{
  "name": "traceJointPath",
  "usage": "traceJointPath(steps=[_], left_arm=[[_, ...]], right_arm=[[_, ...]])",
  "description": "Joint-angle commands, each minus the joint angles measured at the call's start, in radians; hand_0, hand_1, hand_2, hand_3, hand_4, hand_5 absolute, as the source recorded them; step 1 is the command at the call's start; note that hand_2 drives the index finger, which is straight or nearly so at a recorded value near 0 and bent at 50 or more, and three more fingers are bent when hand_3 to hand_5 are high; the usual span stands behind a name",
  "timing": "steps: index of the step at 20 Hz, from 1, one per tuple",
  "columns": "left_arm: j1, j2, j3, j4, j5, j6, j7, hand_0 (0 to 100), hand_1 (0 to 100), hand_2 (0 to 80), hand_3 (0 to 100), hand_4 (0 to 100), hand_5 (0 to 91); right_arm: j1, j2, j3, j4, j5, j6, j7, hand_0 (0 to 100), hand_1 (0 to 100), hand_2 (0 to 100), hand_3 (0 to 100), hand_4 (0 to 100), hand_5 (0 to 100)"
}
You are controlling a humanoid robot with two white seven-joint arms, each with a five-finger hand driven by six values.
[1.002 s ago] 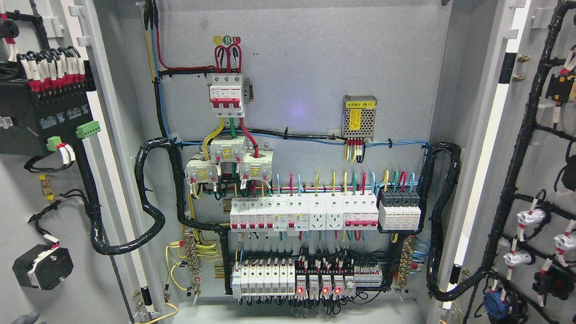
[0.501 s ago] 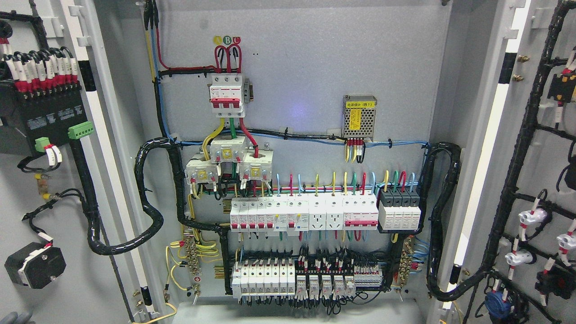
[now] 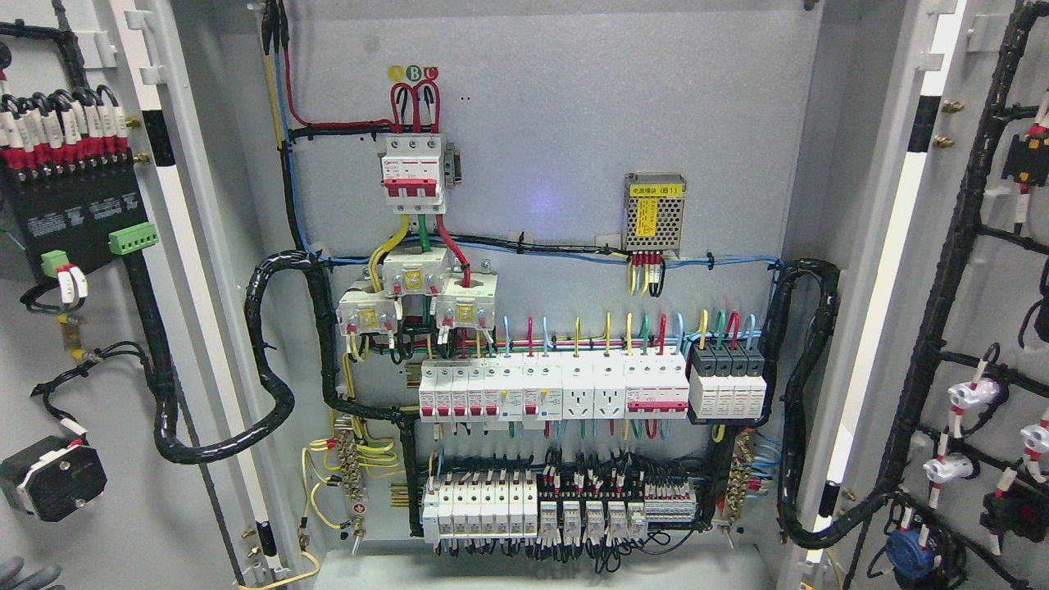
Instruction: Open door with both hands
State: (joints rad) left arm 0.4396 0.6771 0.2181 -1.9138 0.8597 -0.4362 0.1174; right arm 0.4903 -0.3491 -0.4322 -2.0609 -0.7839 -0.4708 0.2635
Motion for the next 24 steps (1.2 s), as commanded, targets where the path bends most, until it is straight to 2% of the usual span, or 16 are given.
traceJointPath(steps=[1,6,11,19,24], left_arm=[[-0.028,0.009,0.044,0.07,0.015,0.016,-0.001,0,0,0.0,0,0,0.0],[-0.051,0.009,0.043,0.114,0.018,0.046,-0.001,0,0,0.0,0,0,0.0],[-0.07,0.019,0.061,0.125,0.091,0.102,-0.001,0,0,0.0,0,0,0.0],[-0.073,0.022,0.066,0.13,0.099,0.105,-0.001,0,0,0.0,0,0,0.0],[-0.073,0.03,0.069,0.13,0.102,0.105,-0.001,0,0,0.0,0,0,0.0]], right_arm=[[0.011,0.007,-0.022,0.008,-0.012,0.001,0.0,19,0,0,0,0,0],[0.014,0.007,-0.025,0.018,-0.014,0.0,0.002,19,0,0,0,0,0],[0.022,0.006,-0.039,0.024,-0.026,0.0,0.002,19,0,0,0,0,0],[0.022,0.004,-0.031,0.021,-0.026,0.0,0.002,19,0,0,0,0,0],[0.034,-0.008,-0.025,0.018,-0.026,-0.002,0.002,19,0,0,0,0,0]])
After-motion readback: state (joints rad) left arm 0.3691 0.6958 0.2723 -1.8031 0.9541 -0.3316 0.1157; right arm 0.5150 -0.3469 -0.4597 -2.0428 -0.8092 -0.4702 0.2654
